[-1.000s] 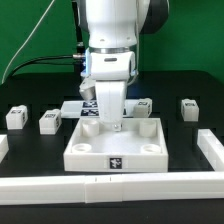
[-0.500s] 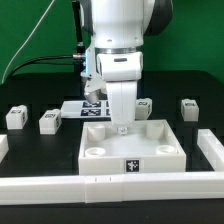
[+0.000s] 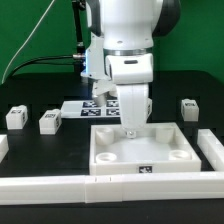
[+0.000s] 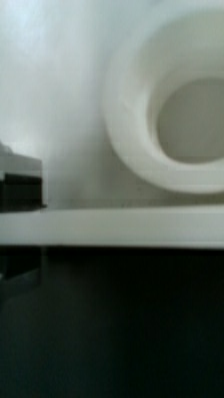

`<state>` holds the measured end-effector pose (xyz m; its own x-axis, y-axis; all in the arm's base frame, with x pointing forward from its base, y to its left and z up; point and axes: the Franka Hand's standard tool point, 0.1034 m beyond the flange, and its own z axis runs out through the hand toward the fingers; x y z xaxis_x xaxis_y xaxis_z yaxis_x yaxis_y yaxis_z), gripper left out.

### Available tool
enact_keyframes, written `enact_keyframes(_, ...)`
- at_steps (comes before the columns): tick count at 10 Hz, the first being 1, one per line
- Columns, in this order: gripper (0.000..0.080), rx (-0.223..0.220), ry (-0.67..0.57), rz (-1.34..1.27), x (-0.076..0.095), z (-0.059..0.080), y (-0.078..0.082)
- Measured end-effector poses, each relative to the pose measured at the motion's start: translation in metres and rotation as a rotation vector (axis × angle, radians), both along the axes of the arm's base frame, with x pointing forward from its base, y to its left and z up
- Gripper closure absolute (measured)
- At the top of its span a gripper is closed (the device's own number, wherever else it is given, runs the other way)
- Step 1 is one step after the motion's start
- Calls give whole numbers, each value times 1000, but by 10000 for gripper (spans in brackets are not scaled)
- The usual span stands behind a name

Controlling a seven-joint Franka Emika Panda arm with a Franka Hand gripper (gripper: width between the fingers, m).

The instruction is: Assemble one leg

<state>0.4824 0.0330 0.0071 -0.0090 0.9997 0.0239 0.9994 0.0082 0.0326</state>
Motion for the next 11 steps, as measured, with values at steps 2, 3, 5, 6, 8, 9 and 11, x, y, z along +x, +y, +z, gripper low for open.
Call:
enact_keyframes(2,742,2,-10,3,7,0,2)
enact_keyframes(3,742,4,-10,0,9,0,6)
enact_keyframes(5,742,2,5,-39,8,0,19)
enact_keyframes(6,742,5,0,-36,8,0,21)
enact_keyframes(8,667,5,0,-37,8,0,21)
enact_keyframes(9,667,5,0,-38,8,0,21)
enact_keyframes(11,348,5,0,-38,8,0,21)
